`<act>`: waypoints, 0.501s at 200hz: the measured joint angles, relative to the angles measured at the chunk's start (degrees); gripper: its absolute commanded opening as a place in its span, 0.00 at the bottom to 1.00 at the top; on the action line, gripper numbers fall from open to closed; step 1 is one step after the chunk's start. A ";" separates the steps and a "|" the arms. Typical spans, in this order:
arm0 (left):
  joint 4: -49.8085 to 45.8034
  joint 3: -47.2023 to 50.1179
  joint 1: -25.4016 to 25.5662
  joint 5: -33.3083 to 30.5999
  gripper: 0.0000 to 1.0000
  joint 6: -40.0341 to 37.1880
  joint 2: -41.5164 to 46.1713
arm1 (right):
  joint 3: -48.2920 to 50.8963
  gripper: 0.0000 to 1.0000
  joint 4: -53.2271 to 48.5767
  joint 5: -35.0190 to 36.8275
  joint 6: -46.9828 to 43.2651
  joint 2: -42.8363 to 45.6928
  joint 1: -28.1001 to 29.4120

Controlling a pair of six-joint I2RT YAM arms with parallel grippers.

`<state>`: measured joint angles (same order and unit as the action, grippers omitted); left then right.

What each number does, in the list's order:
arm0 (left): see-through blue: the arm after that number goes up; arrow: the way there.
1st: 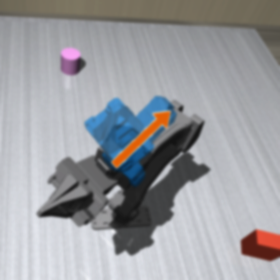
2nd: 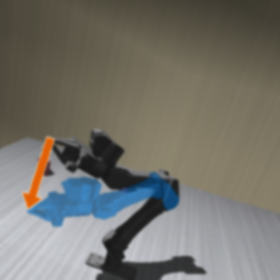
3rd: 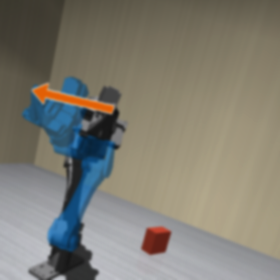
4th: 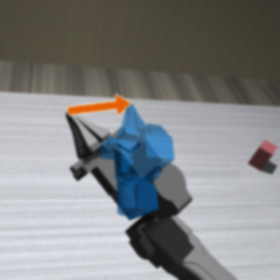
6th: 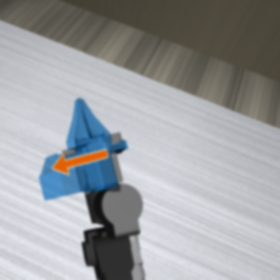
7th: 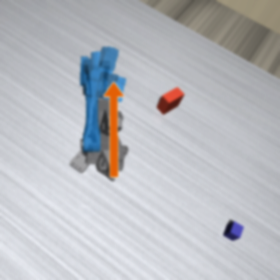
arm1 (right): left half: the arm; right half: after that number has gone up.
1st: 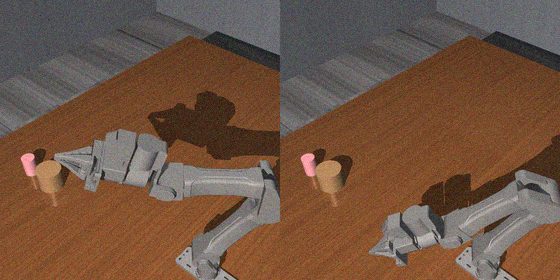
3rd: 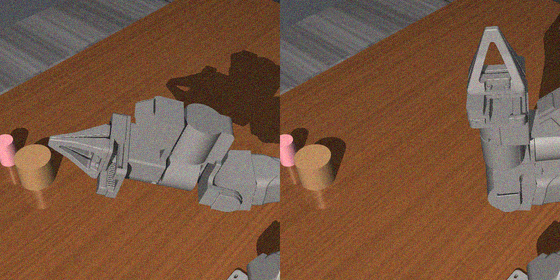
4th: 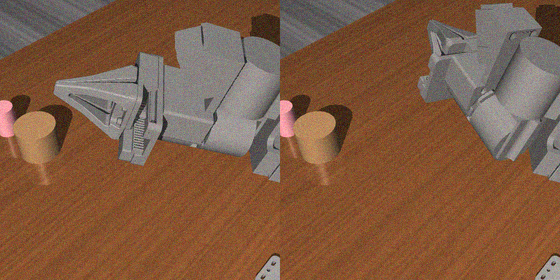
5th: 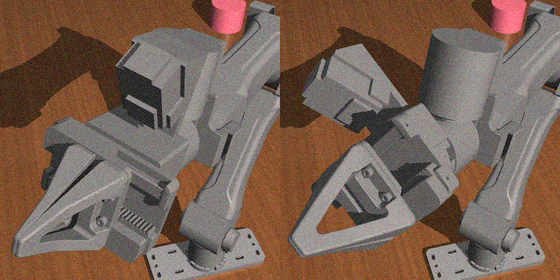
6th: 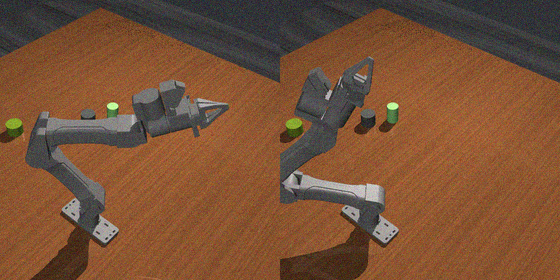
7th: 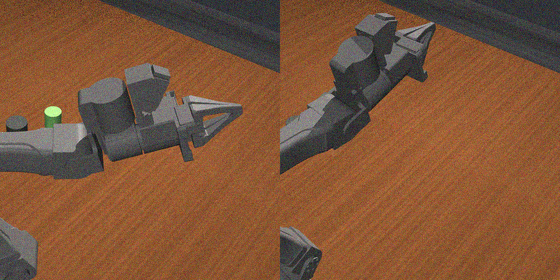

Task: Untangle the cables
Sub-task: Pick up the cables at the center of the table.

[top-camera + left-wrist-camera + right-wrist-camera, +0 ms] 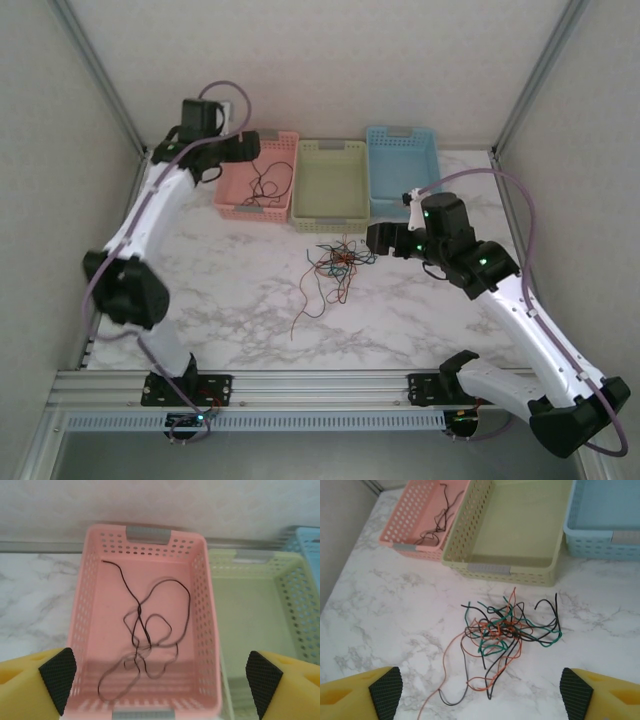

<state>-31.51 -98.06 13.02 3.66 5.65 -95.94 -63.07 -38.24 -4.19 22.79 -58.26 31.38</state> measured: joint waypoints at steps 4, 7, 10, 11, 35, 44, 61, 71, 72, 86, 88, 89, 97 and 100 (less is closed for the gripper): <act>0.83 2.40 0.00 0.17 0.99 0.46 3.23 | 0.48 0.76 0.17 -0.11 0.17 -0.39 0.00; 1.01 3.74 0.00 0.28 1.00 0.66 5.40 | 0.79 0.75 0.28 -0.15 0.09 -0.66 0.00; 1.46 5.16 0.00 0.44 1.00 0.92 7.54 | 1.14 0.74 0.44 -0.20 0.15 -1.05 0.00; 1.75 5.81 0.00 0.44 1.00 1.25 8.48 | 1.29 0.73 0.55 -0.24 0.42 -1.20 0.00; 4.83 15.74 0.00 1.51 1.00 4.42 25.09 | 4.52 0.67 2.93 -0.35 0.96 -5.25 0.00; 5.55 19.02 0.00 2.10 1.00 5.81 30.12 | 5.44 0.64 3.48 -0.11 1.49 -7.19 0.00; 5.09 24.87 0.00 3.58 1.00 7.69 37.13 | 6.12 0.60 4.61 1.25 2.08 -11.43 0.00; 4.59 28.33 0.00 4.52 1.00 8.52 40.24 | 6.23 0.59 5.55 1.97 2.45 -13.62 0.00; 4.52 28.61 0.00 4.61 1.00 8.61 40.46 | 6.23 0.58 5.60 2.03 2.49 -13.77 0.00; 3.30 33.94 0.00 6.43 1.00 9.90 43.71 | 6.25 0.57 7.26 2.75 2.78 -16.57 0.00; 2.99 34.67 0.00 6.75 1.00 10.16 44.11 | 6.27 0.57 7.65 2.75 2.67 -17.05 0.00; 2.91 34.88 0.00 6.86 1.00 10.23 44.24 | 6.27 0.56 7.67 2.78 2.67 -17.18 0.00; 1.62 37.22 0.00 8.24 1.00 11.08 45.33 | 6.27 0.56 8.70 2.89 2.71 -18.71 0.00; 1.05 38.12 0.00 8.79 1.00 11.39 45.68 | 6.27 0.55 9.20 2.93 2.64 -19.39 0.00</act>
<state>-30.46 -59.94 13.02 12.45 17.04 -50.26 -56.80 -29.04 -1.26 25.43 -77.65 31.38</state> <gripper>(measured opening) 0.996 0.564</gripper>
